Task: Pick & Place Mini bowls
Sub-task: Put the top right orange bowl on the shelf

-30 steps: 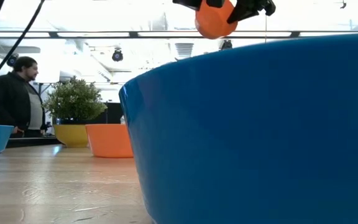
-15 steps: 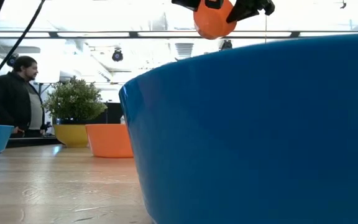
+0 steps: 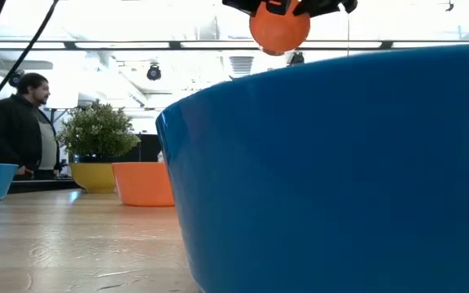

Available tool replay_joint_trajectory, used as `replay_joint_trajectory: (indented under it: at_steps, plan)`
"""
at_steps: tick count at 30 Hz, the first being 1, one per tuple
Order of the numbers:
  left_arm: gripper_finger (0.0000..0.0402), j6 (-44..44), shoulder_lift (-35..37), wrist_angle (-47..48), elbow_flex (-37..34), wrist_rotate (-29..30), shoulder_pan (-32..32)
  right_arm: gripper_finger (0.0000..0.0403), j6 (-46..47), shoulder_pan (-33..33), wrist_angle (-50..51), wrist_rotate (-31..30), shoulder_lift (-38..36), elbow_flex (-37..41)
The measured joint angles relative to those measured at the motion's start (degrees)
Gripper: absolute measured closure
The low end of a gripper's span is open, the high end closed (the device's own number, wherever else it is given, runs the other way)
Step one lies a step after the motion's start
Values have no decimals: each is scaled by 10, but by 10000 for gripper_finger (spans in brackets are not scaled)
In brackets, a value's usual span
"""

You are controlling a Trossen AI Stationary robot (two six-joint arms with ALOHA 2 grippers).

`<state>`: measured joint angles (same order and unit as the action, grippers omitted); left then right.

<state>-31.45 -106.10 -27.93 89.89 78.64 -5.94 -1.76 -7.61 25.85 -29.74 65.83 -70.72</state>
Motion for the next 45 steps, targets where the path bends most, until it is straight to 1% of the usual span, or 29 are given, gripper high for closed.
replay_joint_trajectory:
  at_steps: [7, 13, 16, 25, 27, 29, 32, 34, 35, 37, 39, 41, 43, 45]
  plan:
    - [400, -7, 18, 5, 0, 11, 0, 230, 0, 8, 25, 1, -36, 0]
    - [401, -35, 33, 11, 1, 14, 1, 233, -2, 25, 40, 3, -70, 0]
    - [401, -64, 46, 10, 1, 35, 2, 236, -3, 35, 48, 3, -89, 0]
    - [401, -139, 98, 11, -2, 71, 7, 234, -2, 55, 57, 3, -129, 0]
    - [401, -139, 109, 20, -2, 70, 11, 235, -2, 56, 57, 3, -131, 0]
    - [401, -126, 118, 49, -2, 71, 18, 236, -2, 56, 57, 3, -132, 0]
    - [401, -52, 127, 138, -2, 68, 27, 237, -2, 56, 57, 3, -132, 0]
    - [401, 27, 130, 224, -2, 40, 33, 236, 1, 56, 57, 3, -132, 0]
    - [401, 77, 132, 272, -3, 10, 35, 235, 1, 56, 57, 3, -132, 0]
    - [401, 184, 139, 368, -1, -85, 44, 234, 1, 56, 57, 3, -132, 0]
    - [401, 282, 144, 446, 7, -155, 59, 235, 2, 56, 57, 3, -132, 0]
    - [401, 335, 150, 495, 14, -192, 77, 236, 3, 56, 57, 3, -132, 0]
    - [401, 364, 153, 537, 21, -224, 97, 236, 3, 56, 57, 3, -132, 0]
    - [401, 391, 155, 586, 30, -288, 120, 234, 3, 56, 58, 3, -132, 0]
